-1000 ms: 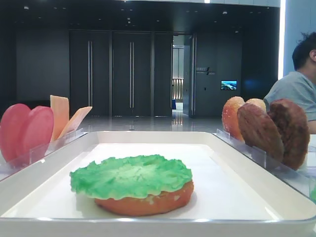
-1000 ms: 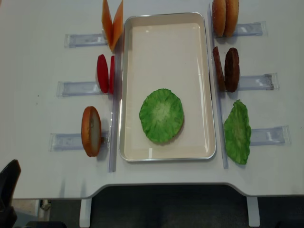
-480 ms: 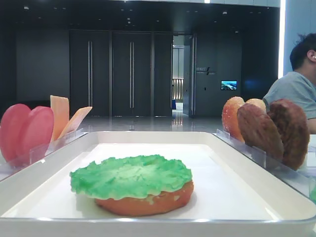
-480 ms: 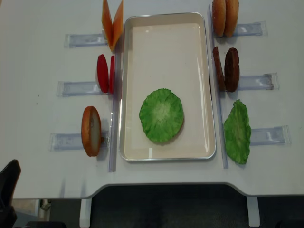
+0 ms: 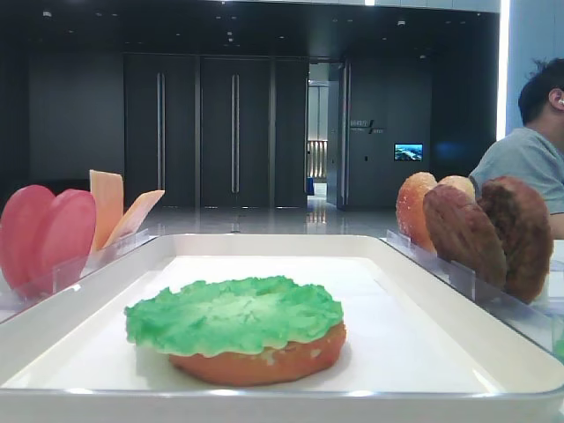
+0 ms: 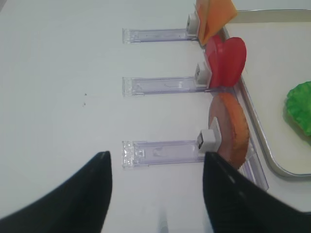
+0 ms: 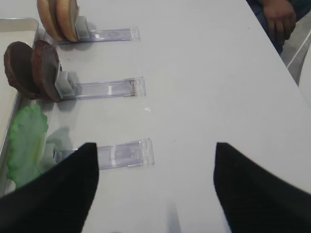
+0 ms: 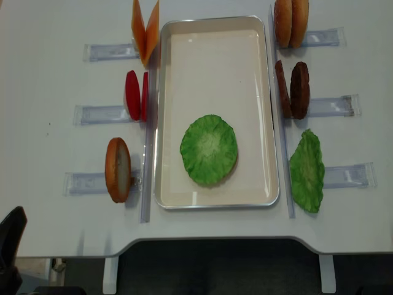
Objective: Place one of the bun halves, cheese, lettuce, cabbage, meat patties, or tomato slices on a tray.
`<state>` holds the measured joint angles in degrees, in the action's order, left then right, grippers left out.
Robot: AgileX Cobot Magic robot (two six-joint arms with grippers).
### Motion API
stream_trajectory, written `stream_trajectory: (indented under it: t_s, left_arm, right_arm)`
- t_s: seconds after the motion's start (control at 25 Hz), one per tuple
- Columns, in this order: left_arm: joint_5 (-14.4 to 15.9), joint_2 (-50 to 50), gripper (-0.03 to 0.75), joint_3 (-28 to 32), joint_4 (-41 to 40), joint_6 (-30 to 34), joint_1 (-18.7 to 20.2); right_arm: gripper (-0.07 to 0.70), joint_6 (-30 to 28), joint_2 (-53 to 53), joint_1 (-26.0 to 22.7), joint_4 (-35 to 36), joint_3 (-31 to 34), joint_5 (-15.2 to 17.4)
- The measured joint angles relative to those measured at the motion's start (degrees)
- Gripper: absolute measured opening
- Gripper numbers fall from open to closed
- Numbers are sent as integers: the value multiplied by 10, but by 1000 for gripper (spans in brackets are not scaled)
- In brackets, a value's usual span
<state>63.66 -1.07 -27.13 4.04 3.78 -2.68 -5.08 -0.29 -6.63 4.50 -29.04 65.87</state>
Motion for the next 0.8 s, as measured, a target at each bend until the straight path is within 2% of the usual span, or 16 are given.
stream_trajectory:
  t_s: [0.8]
  left_arm:
    - [0, 0, 452, 0, 0, 0, 0]
  right_arm:
    - [487, 0, 0, 5, 0, 0, -5]
